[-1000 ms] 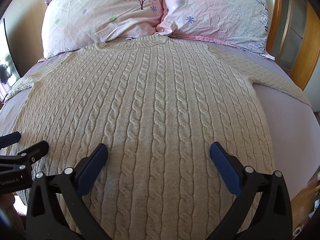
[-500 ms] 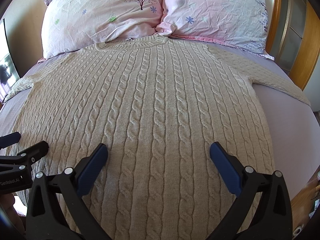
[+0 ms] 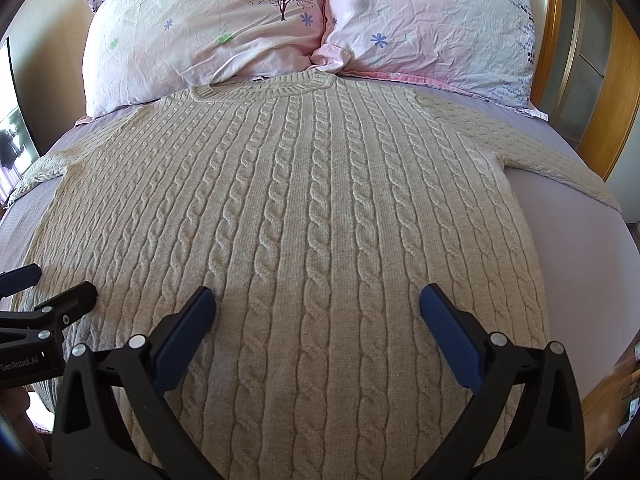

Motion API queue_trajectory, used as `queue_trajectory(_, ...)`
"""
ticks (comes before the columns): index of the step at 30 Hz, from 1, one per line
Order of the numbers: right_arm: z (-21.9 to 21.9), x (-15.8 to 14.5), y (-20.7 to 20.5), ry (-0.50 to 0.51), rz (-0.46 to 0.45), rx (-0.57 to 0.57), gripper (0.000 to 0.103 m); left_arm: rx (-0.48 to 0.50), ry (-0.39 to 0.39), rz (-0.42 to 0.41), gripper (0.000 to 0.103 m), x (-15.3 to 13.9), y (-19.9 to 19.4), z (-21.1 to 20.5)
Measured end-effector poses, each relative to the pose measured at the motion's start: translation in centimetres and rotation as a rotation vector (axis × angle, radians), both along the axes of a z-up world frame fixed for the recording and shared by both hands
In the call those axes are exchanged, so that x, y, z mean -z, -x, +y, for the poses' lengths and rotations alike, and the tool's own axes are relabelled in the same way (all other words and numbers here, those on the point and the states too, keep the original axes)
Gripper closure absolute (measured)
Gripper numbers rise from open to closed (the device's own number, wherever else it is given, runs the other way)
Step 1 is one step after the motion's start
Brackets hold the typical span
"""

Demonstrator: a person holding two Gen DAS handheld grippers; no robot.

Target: Fold small clothes

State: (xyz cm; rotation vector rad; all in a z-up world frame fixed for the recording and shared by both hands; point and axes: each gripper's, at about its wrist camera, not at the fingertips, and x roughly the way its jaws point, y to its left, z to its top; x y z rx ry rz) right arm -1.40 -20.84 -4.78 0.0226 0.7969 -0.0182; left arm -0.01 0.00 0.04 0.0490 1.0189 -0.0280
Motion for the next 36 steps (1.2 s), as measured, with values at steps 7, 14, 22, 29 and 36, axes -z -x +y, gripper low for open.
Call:
queue_trajectory(7,0.1,-0.1,0.0,0.001,-0.001,-0.001,0.002,0.0,0.0,0.0,0.001,0.0,0.0,0.0)
queue_trajectory(14,0.2,-0.3,-0.2,0.01,-0.013,-0.068,0.002,0.007,-0.005,0.007,0.001,0.0,0.0,0.0)
queue_trajectory(22,-13.9,-5.0,-0.8,-0.237,-0.176,0.085,0.002,0.053,-0.013,-0.104,0.001,0.0,1.0,-0.1)
queue_trajectory(29,-38.8,-2.9,-2.8,-0.663,-0.181,0.729,0.049,0.117,0.172,-0.328,0.001,-2.8,0.7,3.3)
queue_trajectory(36,-48.0,0.5,-4.9,-0.838,-0.181,0.906,0.063,-0.022,0.295,-0.409,0.001,-5.3,-2.7,10.2)
